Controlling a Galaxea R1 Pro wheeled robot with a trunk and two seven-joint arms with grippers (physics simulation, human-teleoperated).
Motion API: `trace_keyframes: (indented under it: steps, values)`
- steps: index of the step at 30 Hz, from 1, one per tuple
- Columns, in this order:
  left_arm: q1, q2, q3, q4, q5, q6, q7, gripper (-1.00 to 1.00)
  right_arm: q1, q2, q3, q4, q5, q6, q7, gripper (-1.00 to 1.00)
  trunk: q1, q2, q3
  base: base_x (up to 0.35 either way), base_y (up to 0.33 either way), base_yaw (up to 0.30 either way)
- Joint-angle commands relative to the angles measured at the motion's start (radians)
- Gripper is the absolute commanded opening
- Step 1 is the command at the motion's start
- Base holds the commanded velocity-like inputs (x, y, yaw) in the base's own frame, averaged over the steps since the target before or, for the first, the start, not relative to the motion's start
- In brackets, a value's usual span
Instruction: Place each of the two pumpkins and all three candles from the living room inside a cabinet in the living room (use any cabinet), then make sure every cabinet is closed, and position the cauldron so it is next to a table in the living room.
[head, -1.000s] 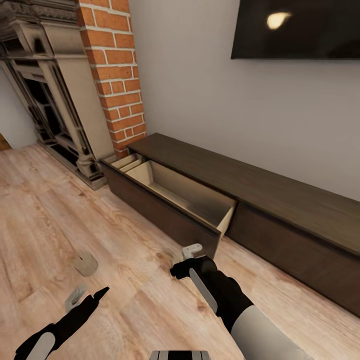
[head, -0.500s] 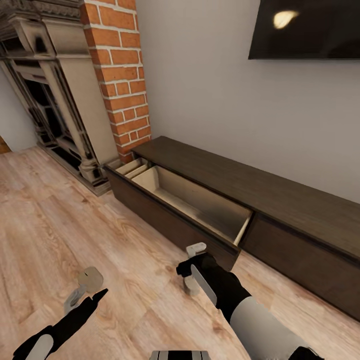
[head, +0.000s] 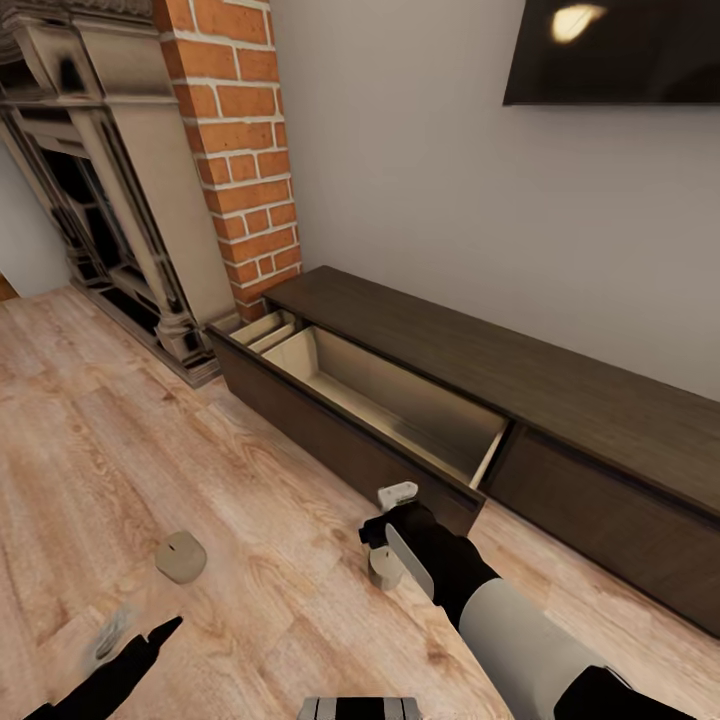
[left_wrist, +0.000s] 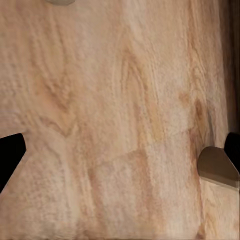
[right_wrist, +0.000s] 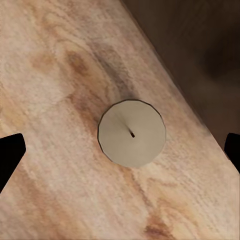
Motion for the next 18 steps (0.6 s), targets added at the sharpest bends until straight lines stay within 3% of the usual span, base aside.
trace_keyframes:
  steps: [1,2,3,4,5,6,7,9,11,13,18]
  values:
    - [0.001,0.0,0.002,-0.004,0.008,0.008,0.016,1.0,-0.001,0.0,0.002,0.0,-0.01,-0.003,-0.009,1.0,0.0,-0.001,-0.005,0.0,0.0,0.0]
    - [0.003,0.0,0.003,-0.018,0.008,0.008,0.048,1.0,-0.001,0.0,0.002,0.0,-0.009,-0.02,-0.008,1.0,0.001,-0.001,-0.009,0.0,0.0,0.0]
    - [0.025,0.0,0.004,-0.09,0.008,0.009,0.115,1.0,-0.001,0.0,0.002,0.0,-0.009,-0.053,-0.008,1.0,0.001,-0.001,-0.013,0.0,0.0,0.0]
    - [0.036,0.0,0.006,-0.118,0.009,0.009,0.133,1.0,-0.001,0.0,0.002,0.0,-0.009,-0.057,-0.008,1.0,0.002,-0.001,-0.016,0.0,0.0,0.0]
    - [0.062,0.0,0.017,-0.179,0.012,0.009,0.17,1.0,-0.001,0.0,0.002,0.0,-0.008,-0.065,-0.008,1.0,0.002,-0.002,-0.02,0.0,0.0,0.0]
    - [0.112,-0.004,0.053,-0.312,0.02,0.032,0.229,1.0,-0.002,0.0,0.003,0.0,-0.008,-0.075,-0.008,1.0,0.002,-0.002,-0.024,0.0,0.0,0.0]
    - [0.121,-0.006,0.061,-0.342,0.023,0.046,0.238,1.0,-0.002,0.0,0.003,0.0,-0.009,-0.076,-0.008,1.0,0.003,-0.002,-0.028,0.0,0.0,0.0]
    - [0.126,-0.008,0.066,-0.363,0.034,0.054,0.238,1.0,-0.005,0.0,0.003,-0.001,-0.01,-0.077,-0.008,1.0,0.004,-0.002,-0.036,0.0,0.0,0.0]
    - [0.129,-0.006,0.068,-0.37,0.082,0.056,0.238,1.0,-0.016,0.0,0.002,-0.001,-0.01,-0.076,-0.008,1.0,0.005,-0.003,-0.043,0.0,0.0,0.0]
    - [0.129,-0.006,0.068,-0.372,0.102,0.055,0.238,1.0,-0.023,0.0,0.0,0.0,-0.01,-0.076,-0.008,1.0,0.006,-0.003,-0.051,0.0,0.0,0.0]
    - [0.131,-0.007,0.069,-0.371,0.124,0.054,0.237,1.0,-0.052,0.0,-0.003,0.041,-0.012,-0.086,-0.007,1.0,0.008,-0.005,-0.071,0.0,0.0,0.0]
